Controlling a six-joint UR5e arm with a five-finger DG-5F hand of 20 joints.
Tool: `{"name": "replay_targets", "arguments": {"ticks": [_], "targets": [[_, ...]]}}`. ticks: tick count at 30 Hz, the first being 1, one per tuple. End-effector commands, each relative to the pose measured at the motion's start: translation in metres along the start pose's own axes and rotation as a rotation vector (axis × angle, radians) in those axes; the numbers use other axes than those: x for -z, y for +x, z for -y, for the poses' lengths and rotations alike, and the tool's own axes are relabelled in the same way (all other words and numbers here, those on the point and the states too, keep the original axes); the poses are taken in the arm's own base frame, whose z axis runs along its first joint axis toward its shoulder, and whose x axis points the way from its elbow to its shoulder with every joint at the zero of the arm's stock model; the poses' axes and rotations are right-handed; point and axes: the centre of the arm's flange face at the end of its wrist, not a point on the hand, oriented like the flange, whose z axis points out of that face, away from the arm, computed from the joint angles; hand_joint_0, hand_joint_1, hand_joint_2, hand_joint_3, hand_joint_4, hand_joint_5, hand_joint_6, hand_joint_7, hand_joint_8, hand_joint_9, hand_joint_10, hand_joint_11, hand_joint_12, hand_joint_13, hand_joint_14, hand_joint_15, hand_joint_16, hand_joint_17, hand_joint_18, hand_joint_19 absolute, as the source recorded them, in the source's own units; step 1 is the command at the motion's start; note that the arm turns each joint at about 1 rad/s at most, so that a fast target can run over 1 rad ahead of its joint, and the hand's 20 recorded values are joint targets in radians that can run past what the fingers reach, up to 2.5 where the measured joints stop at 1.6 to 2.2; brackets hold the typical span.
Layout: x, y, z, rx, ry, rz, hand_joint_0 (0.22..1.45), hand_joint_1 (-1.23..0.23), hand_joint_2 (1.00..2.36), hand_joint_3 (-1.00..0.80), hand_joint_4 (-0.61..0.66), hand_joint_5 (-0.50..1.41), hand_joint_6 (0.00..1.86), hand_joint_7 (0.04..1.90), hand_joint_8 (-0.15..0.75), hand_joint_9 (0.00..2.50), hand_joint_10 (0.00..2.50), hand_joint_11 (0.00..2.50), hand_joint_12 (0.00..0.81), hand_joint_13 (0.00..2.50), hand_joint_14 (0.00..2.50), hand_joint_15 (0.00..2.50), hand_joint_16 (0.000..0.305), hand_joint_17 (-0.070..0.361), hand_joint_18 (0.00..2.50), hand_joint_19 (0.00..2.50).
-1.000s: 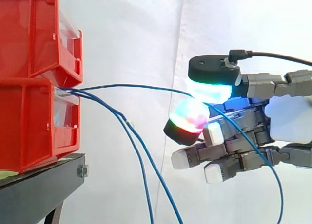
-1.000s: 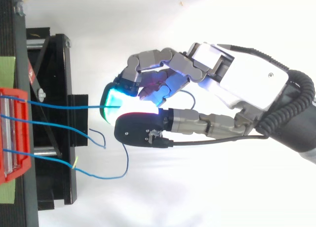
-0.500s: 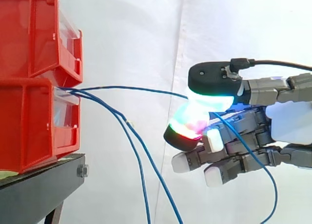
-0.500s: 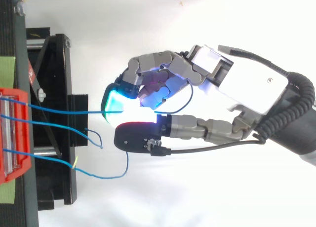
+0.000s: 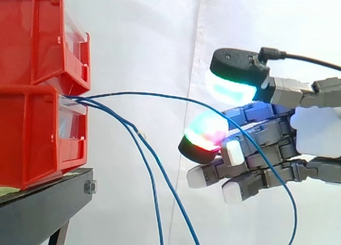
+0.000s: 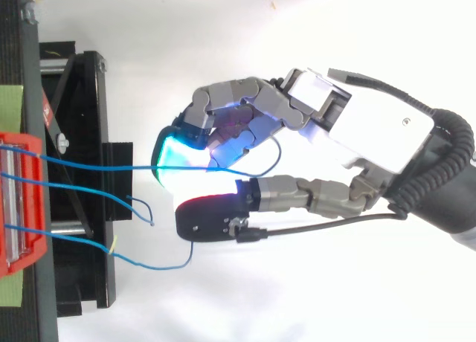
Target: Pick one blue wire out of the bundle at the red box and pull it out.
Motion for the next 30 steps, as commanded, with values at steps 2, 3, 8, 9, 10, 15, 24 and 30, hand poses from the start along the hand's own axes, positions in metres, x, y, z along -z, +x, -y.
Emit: {"name": "replay_targets", "arguments": {"ticks": [2, 3, 8, 9, 10, 15, 24, 30], "targets": [[0.0000, 0.0001, 0.0002, 0.000, 0.000, 0.000, 0.57, -0.36, 1.01, -0.42, 0.16, -0.09, 0.77, 1.12, 0.268, 1.18, 0.02, 0.77, 0.361, 0.64, 0.02, 0.42, 0.045, 0.101, 0.65, 0.64], [0.0000, 0.0001, 0.0002, 0.000, 0.000, 0.000, 0.58, -0.37, 1.01, -0.40, 0.16, -0.09, 0.77, 1.13, 0.265, 1.19, 0.02, 0.74, 0.357, 0.66, 0.02, 0.43, 0.044, 0.100, 0.66, 0.64], [0.0000, 0.0001, 0.0002, 0.000, 0.000, 0.000, 0.61, -0.54, 1.01, -0.28, 0.15, -0.09, 0.77, 1.11, 0.274, 1.22, 0.02, 0.76, 0.359, 0.67, 0.02, 0.42, 0.045, 0.101, 0.71, 0.63], [0.0000, 0.0001, 0.0002, 0.000, 0.000, 0.000, 0.61, -0.57, 1.01, -0.26, 0.16, -0.08, 0.76, 1.11, 0.276, 1.23, 0.02, 0.76, 0.365, 0.69, 0.02, 0.42, 0.046, 0.104, 0.73, 0.61], [0.0000, 0.0001, 0.0002, 0.000, 0.000, 0.000, 0.61, -0.59, 1.01, -0.24, 0.16, -0.08, 0.76, 1.11, 0.277, 1.24, 0.02, 0.76, 0.367, 0.69, 0.02, 0.42, 0.047, 0.105, 0.74, 0.61], [-0.0002, -0.0002, -0.0010, -0.002, -0.002, 0.001, 0.61, -0.65, 1.01, -0.21, 0.15, -0.06, 0.74, 1.14, 0.276, 1.26, 0.02, 0.75, 0.377, 0.71, 0.02, 0.41, 0.048, 0.109, 0.77, 0.59], [-0.0001, 0.0002, 0.0001, -0.001, -0.001, 0.000, 0.59, -0.80, 1.01, -0.28, 0.14, -0.06, 0.73, 1.19, 0.253, 1.21, 0.02, 0.76, 0.363, 0.67, 0.02, 0.42, 0.046, 0.103, 0.73, 0.59], [-0.0001, 0.0003, 0.0000, -0.001, -0.002, -0.001, 0.54, -0.70, 1.00, -0.46, 0.14, -0.07, 0.75, 1.16, 0.246, 1.21, 0.02, 0.75, 0.352, 0.66, 0.02, 0.43, 0.044, 0.099, 0.70, 0.62]]}}
